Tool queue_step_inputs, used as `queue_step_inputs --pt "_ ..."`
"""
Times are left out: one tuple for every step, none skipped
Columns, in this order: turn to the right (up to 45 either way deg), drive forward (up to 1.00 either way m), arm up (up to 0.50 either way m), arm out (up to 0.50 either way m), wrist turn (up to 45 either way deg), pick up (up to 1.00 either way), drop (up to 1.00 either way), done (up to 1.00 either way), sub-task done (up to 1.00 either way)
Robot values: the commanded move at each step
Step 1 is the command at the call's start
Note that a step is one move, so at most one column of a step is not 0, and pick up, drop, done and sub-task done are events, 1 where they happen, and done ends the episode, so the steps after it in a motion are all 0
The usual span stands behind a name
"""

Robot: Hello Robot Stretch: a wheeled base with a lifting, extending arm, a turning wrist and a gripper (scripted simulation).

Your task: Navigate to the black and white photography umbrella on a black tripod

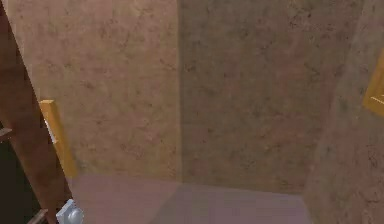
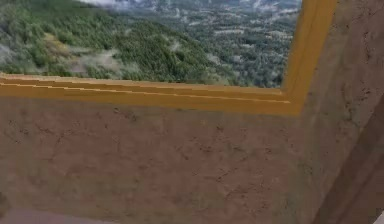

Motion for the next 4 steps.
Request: queue_step_inputs --pt "0.0 0.6 0.0 0.0 0.0 0.0 0.0 0.0 0.0" --pt "-30.0 0.0 0.0 0.0 0.0 0.0 0.0 0.0 0.0" --pt "0.0 0.3 0.0 0.0 0.0 0.0 0.0 0.0 0.0" --pt "-45.0 0.0 0.0 0.0 0.0 0.0 0.0 0.0 0.0"
